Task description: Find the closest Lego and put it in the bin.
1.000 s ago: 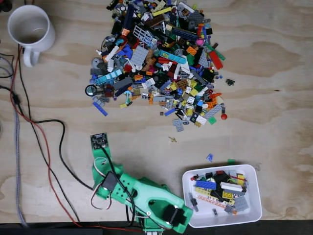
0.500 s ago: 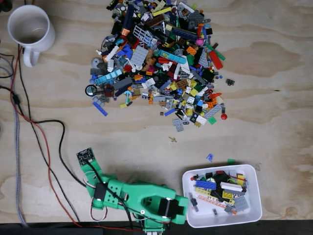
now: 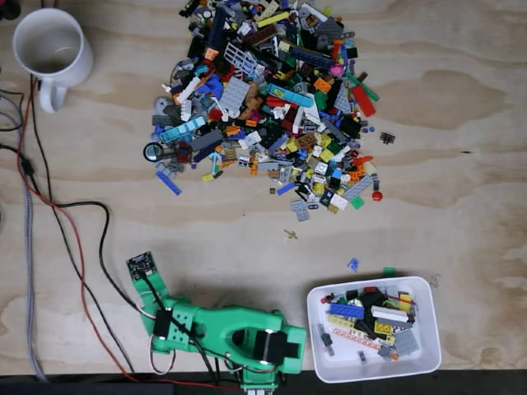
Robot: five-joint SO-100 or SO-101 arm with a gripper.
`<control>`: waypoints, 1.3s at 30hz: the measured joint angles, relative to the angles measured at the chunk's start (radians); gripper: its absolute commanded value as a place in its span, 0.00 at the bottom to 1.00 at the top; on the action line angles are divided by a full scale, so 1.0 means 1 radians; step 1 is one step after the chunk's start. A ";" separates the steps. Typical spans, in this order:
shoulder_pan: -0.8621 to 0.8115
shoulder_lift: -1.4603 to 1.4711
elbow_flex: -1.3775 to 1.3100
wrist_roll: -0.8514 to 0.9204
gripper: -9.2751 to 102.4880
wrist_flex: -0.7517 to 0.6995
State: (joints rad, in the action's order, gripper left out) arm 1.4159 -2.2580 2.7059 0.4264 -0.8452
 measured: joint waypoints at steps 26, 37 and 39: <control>-0.031 0.012 0.048 0.049 0.16 0.092; -0.092 -0.002 0.041 0.089 0.17 0.028; -0.120 -0.011 0.031 0.106 0.17 -0.020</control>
State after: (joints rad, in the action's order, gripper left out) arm 1.2962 -2.2688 2.7366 0.5323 -0.8652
